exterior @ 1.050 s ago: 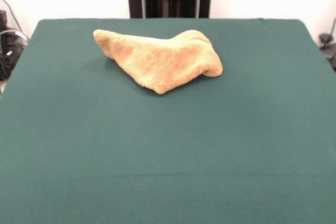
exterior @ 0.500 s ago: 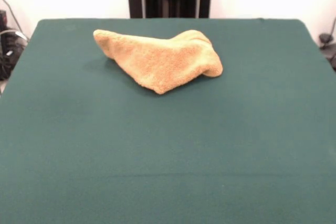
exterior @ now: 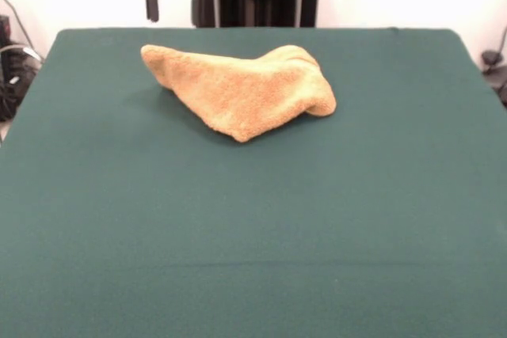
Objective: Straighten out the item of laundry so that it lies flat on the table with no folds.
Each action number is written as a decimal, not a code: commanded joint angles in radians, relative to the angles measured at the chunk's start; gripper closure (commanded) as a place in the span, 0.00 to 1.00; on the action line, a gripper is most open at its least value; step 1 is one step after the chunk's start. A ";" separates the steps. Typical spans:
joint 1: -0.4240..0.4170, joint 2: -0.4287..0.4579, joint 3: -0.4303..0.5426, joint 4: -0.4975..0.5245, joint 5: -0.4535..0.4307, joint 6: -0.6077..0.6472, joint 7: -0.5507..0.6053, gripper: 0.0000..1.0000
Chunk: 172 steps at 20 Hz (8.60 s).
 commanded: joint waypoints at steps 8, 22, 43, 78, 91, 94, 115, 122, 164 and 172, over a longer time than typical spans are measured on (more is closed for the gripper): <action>-0.139 0.128 0.220 -0.063 -0.170 0.071 -0.114 0.00; -0.137 0.154 0.233 -0.076 -0.215 0.069 -0.071 0.00; 0.121 0.010 0.061 0.004 -0.091 0.122 0.214 0.00; 0.129 -0.033 0.020 0.024 -0.012 0.156 0.105 0.00; 0.131 -0.024 0.014 0.024 -0.010 0.143 0.109 0.00; 0.132 -0.026 0.014 0.022 -0.014 0.144 0.102 0.00; 0.134 -0.033 0.012 0.026 -0.008 0.155 0.104 0.00; 0.135 -0.019 0.008 0.022 -0.013 0.143 0.108 0.00; 0.142 0.272 -0.047 0.011 -0.084 -0.055 0.130 0.00; 0.146 0.254 -0.053 0.015 -0.069 -0.043 0.131 0.00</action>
